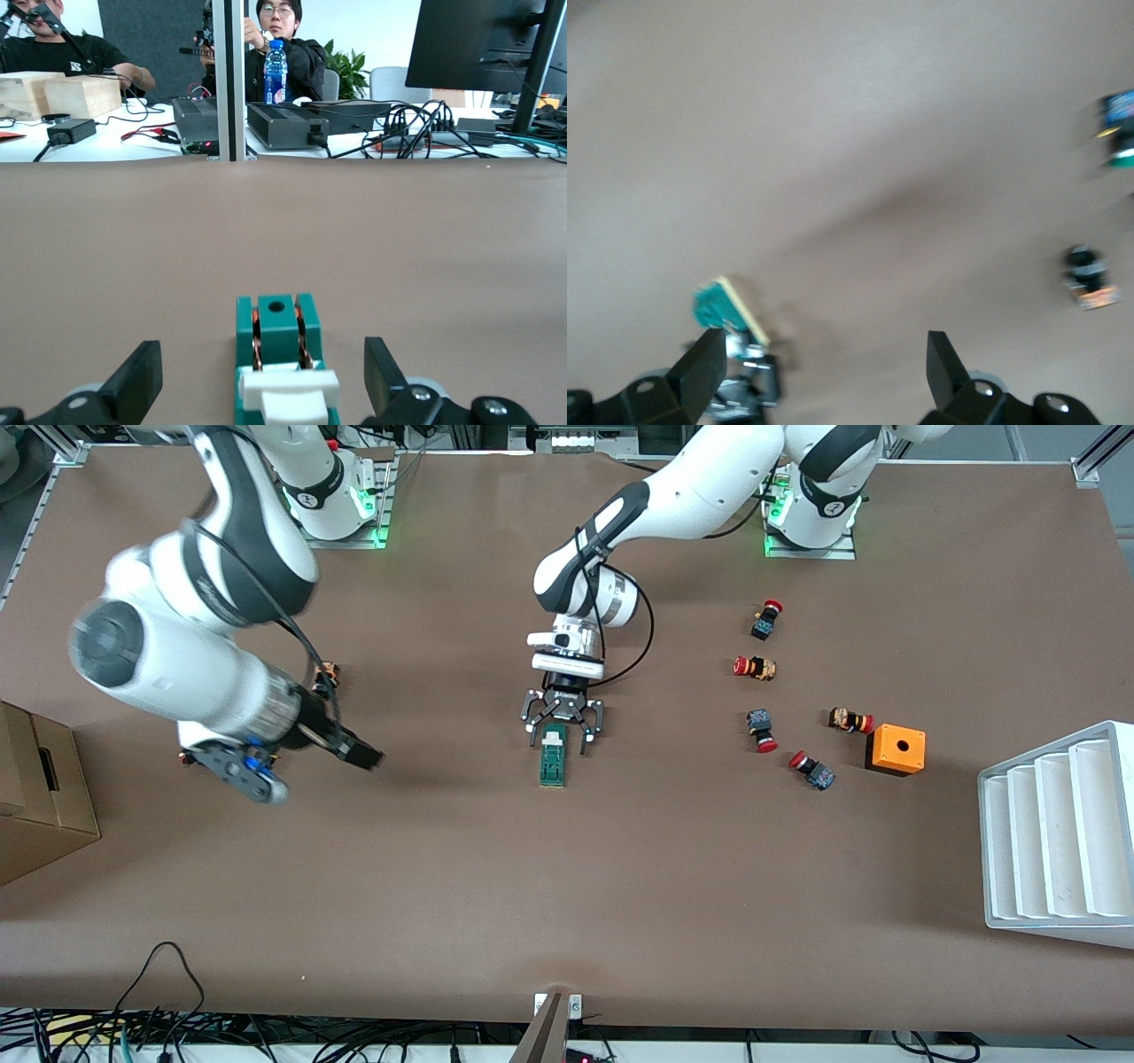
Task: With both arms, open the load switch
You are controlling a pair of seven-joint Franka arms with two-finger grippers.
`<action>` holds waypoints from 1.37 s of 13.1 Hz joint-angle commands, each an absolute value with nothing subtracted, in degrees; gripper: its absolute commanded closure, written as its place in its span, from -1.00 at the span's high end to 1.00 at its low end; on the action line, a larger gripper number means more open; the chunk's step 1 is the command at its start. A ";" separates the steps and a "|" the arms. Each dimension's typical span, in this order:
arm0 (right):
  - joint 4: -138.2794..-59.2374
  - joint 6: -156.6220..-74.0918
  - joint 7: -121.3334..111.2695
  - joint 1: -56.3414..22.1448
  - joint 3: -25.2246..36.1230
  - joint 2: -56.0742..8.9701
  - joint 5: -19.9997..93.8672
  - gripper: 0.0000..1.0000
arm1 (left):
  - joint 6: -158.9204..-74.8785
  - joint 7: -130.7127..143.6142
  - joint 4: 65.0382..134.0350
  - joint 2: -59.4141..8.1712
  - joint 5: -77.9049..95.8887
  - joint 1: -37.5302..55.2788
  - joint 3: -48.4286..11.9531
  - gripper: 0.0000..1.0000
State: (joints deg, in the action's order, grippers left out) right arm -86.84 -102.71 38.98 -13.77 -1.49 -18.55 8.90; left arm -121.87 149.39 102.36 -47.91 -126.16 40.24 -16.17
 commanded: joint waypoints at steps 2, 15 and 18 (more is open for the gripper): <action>-90.87 -98.54 24.21 -10.82 -2.29 -11.61 2.83 0.99 | -129.26 148.89 110.29 -36.24 -120.10 39.02 -16.79 1.00; -97.47 -96.68 -2.29 -6.59 2.90 0.27 -0.88 1.00 | -140.10 101.06 108.29 -18.65 -49.03 32.45 -17.05 1.00; -95.54 -96.68 -2.46 -6.42 2.90 -0.70 -1.31 1.00 | -134.51 77.68 103.38 -16.35 -30.63 27.88 -16.96 1.00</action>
State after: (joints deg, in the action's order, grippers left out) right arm -97.26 -97.13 -1.23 -6.86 3.16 -0.20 -0.16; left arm -138.52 89.43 105.91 -17.87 -38.86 30.55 -16.44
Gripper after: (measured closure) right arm 0.000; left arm 0.000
